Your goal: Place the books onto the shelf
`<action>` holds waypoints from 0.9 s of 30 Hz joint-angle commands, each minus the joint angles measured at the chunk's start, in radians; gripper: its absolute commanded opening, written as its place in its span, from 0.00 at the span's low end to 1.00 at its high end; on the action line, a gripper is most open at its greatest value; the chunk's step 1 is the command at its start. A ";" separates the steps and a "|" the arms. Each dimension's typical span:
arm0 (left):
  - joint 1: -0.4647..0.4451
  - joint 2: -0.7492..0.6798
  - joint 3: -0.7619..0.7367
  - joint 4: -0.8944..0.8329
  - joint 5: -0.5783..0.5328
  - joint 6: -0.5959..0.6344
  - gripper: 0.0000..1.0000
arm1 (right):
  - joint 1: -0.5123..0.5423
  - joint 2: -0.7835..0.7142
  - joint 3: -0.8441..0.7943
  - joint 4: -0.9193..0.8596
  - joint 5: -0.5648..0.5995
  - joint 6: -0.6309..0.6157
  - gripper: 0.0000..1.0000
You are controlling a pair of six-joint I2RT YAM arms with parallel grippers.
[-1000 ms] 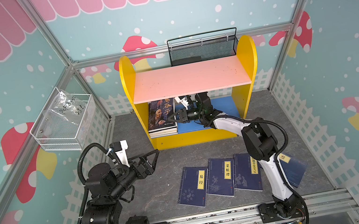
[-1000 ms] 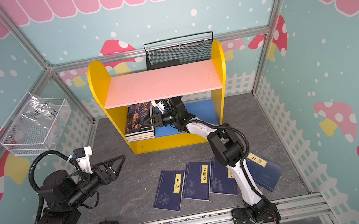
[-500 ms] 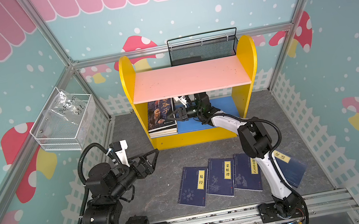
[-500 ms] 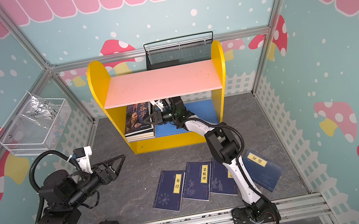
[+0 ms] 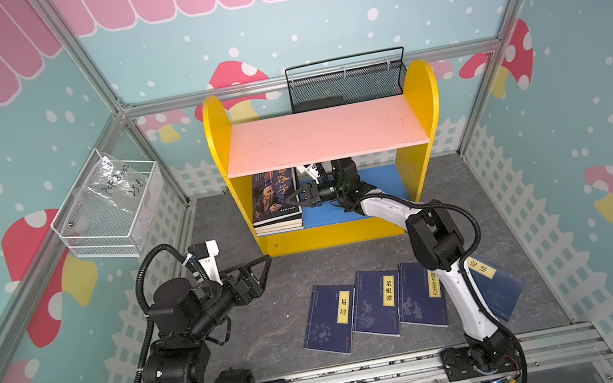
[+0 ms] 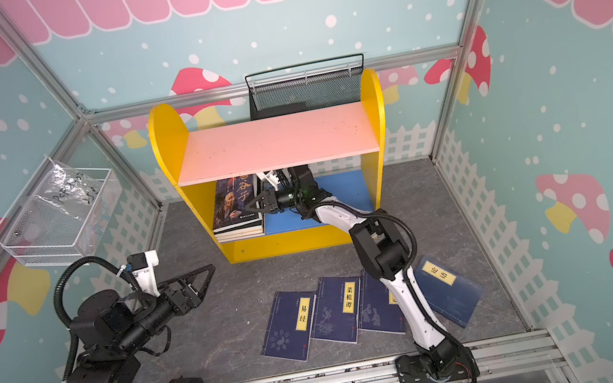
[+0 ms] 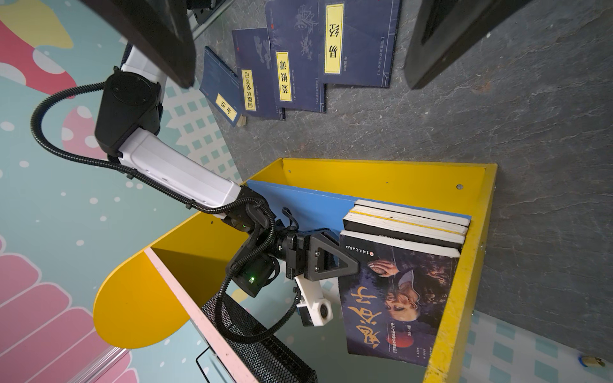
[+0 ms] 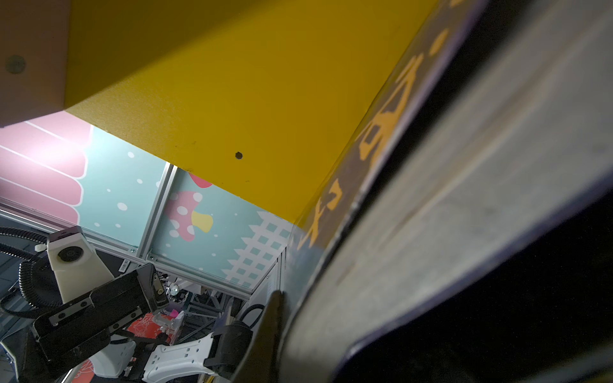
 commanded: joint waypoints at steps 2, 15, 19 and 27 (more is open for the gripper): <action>-0.001 0.003 -0.020 0.029 -0.011 -0.013 0.99 | 0.027 -0.042 -0.031 0.030 0.013 -0.038 0.15; -0.001 0.003 -0.031 0.040 -0.011 -0.023 1.00 | 0.041 -0.064 -0.037 0.041 0.000 -0.037 0.15; -0.001 0.002 -0.033 0.045 -0.006 -0.028 1.00 | 0.042 -0.073 -0.046 0.055 -0.004 -0.033 0.15; 0.000 -0.008 -0.038 0.049 -0.004 -0.040 0.99 | 0.042 -0.107 -0.078 0.082 -0.014 -0.029 0.15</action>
